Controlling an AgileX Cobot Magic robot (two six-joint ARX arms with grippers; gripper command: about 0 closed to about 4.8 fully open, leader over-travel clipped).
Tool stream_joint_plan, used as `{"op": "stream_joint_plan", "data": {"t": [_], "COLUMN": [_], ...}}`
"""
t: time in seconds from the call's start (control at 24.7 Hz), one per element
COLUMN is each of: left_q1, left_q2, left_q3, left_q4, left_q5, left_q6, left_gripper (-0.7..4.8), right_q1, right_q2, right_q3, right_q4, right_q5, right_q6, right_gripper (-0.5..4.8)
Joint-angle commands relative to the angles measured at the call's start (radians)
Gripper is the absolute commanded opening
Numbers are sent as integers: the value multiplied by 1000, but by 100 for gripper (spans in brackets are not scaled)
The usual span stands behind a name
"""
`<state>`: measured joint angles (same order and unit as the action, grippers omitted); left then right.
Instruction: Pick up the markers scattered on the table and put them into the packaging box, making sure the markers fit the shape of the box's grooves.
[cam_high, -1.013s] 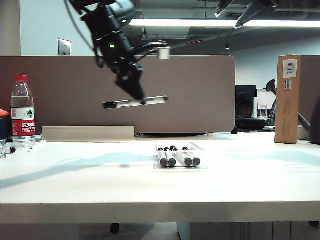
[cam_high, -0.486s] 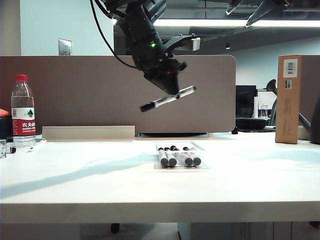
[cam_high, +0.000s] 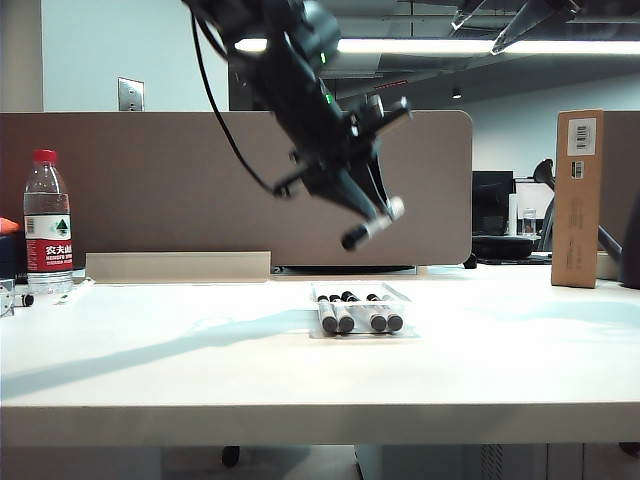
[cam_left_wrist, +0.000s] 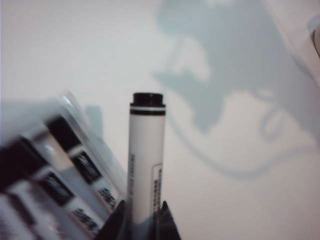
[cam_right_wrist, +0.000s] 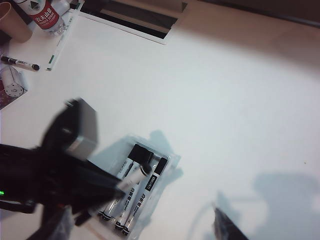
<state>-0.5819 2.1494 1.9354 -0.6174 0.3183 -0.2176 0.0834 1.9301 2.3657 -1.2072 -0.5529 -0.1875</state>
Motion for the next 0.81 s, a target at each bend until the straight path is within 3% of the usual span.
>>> {"op": "stream_joint_plan", "data": {"t": [0.04, 0.2, 0.28, 0.81], "left_q1": [3, 10, 23, 55], "left_q2": [48, 58, 58, 67], "left_q3": [4, 3, 3, -5], "left_q4": [-10, -28, -18, 27], "left_q5": [47, 40, -42, -79], "left_q6": [-97, -117, -163, -357], "left_gripper": [-5, -5, -5, -5], "right_q1": [1, 1, 2, 3], "right_q2": [-10, -10, -10, -10], "right_q3": [4, 4, 4, 4], "right_q4": [-9, -22, -16, 2], "right_q5": [-8, -8, -8, -9], "right_q6": [5, 4, 4, 5], "right_gripper": [364, 364, 364, 364]}}
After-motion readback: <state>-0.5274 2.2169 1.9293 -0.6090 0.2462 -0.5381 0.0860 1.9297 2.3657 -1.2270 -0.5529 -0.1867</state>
